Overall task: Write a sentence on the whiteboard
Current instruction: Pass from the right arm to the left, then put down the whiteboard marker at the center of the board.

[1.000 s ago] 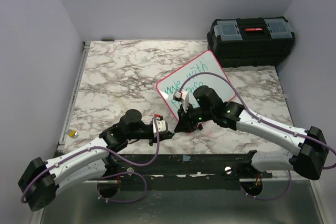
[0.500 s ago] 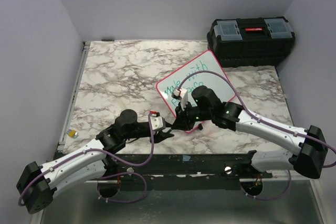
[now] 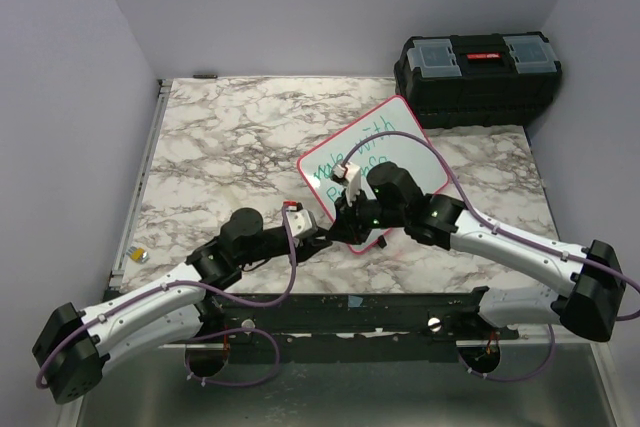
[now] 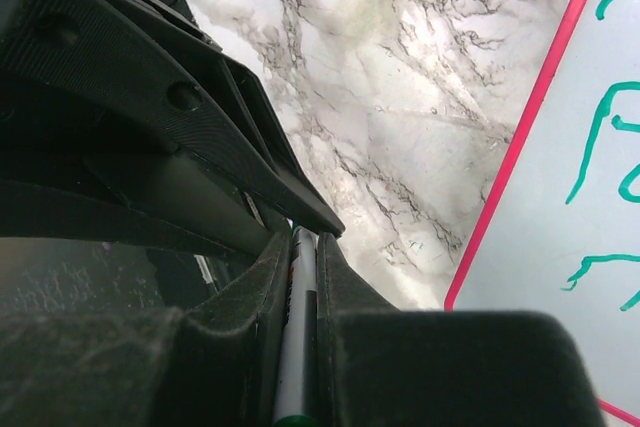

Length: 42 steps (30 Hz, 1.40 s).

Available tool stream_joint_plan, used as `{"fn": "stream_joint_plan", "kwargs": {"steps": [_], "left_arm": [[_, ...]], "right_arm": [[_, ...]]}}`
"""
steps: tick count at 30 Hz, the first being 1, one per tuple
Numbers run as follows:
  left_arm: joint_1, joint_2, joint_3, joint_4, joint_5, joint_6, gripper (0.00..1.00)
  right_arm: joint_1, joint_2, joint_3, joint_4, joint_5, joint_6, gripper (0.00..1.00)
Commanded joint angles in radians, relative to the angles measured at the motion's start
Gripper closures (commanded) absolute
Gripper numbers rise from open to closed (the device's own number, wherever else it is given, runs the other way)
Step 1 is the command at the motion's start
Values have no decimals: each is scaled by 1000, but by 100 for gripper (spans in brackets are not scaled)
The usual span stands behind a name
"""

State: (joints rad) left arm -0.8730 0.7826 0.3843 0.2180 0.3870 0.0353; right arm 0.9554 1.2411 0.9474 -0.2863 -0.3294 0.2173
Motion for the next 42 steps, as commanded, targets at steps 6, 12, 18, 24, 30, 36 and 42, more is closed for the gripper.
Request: {"fn": "stream_joint_plan", "kwargs": {"steps": [6, 12, 18, 24, 30, 36, 42], "left_arm": [[-7, 15, -30, 113, -109, -49, 100], [-8, -13, -48, 101, -130, -61, 100], [-7, -39, -49, 75, -207, -101, 100], [-7, -46, -53, 68, -274, -149, 100], [-7, -59, -42, 5, -541, -312, 100], [-5, -15, -16, -123, -762, -489, 100], [16, 4, -26, -216, -881, -689, 100]], "right_arm": [[13, -24, 36, 53, -80, 62, 99], [13, -30, 49, 56, -72, 86, 98], [13, -28, 75, 47, 7, 110, 54], [13, -23, 113, 36, 162, 130, 0], [13, -78, 109, 75, 396, 154, 0], [13, -119, 74, 102, 498, 172, 0], [13, -144, 32, 95, 581, 194, 0]]}}
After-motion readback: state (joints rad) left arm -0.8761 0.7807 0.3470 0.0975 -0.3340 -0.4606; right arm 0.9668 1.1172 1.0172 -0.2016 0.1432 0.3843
